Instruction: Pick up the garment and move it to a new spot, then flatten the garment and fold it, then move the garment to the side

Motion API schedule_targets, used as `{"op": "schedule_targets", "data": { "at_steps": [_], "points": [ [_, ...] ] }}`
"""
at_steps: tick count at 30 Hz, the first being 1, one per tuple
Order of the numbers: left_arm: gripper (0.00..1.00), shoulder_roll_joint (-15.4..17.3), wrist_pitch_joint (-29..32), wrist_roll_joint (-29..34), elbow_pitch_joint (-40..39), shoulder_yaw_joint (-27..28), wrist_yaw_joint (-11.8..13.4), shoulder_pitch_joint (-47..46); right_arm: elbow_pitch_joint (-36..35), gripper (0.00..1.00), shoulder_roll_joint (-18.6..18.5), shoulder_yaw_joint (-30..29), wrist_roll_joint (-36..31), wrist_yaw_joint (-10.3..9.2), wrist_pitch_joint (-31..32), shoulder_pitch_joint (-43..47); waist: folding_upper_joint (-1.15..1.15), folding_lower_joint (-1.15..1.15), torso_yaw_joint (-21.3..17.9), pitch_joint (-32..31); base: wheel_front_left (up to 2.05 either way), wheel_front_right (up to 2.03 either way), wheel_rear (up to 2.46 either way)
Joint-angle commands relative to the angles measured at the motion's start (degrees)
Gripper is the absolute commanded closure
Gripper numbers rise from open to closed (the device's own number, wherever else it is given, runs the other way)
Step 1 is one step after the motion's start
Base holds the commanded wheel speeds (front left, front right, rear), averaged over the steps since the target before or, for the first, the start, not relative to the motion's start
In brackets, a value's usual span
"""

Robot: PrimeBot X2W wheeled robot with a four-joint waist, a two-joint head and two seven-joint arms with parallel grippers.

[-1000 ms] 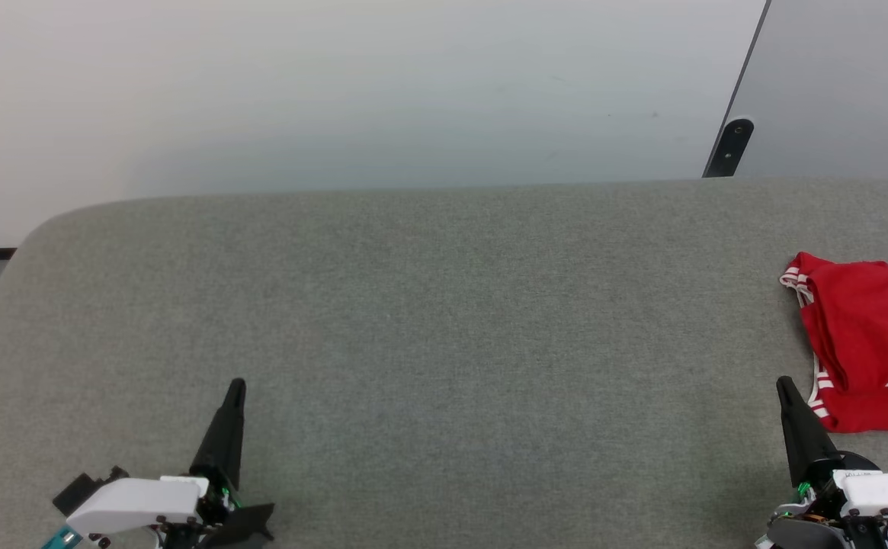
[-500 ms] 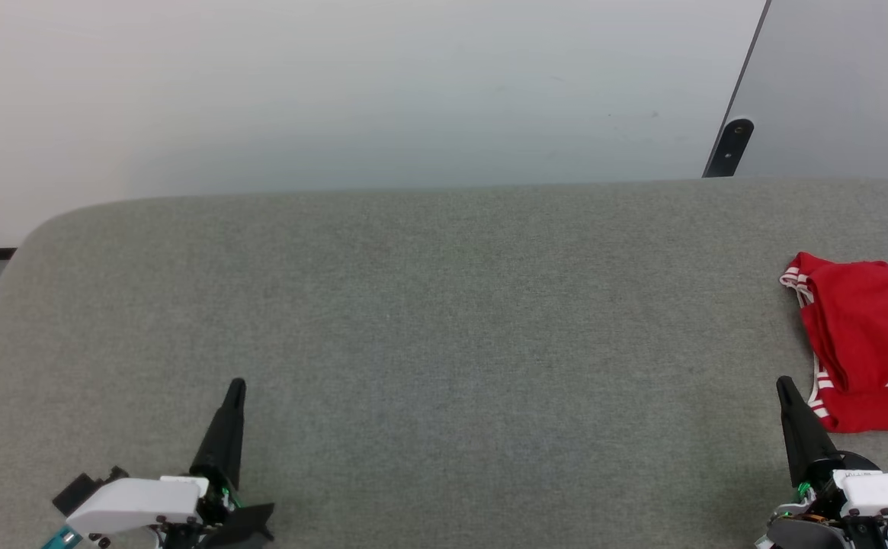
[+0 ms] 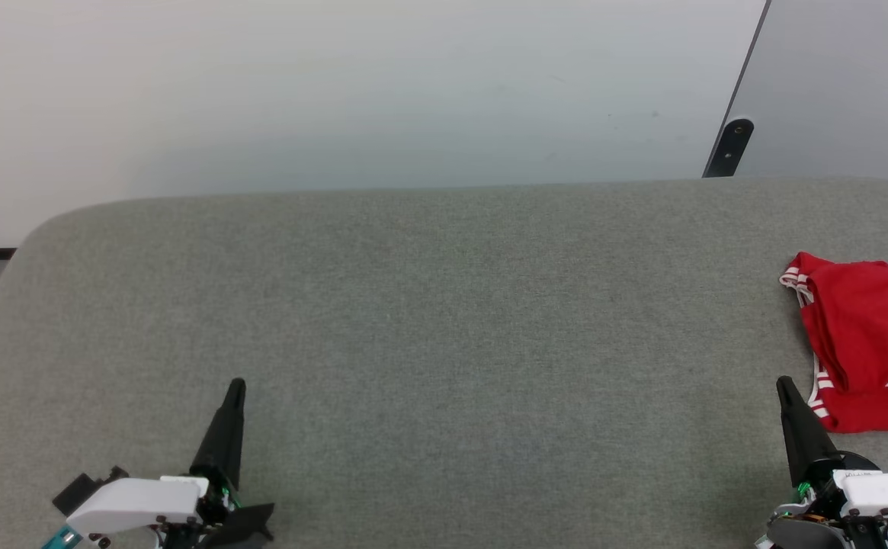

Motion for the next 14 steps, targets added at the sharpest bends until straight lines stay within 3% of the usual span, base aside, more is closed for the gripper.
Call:
{"op": "schedule_targets", "data": {
  "at_steps": [1,14],
  "points": [
    [1.0,-0.1,0.1,-0.1,0.0,0.2,-0.4,-0.6,0.0,1.0,0.1,0.0,0.2,-0.08,-0.1,-0.7,0.0,0.0,0.0,0.0,0.0,0.0,0.0],
    [1.0,-0.1,0.1,-0.1,0.0,0.2,-0.4,-0.6,0.0,1.0,0.1,0.0,0.2,-0.08,-0.1,-0.7,0.0,0.0,0.0,0.0,0.0,0.0,0.0]
  ]
}}
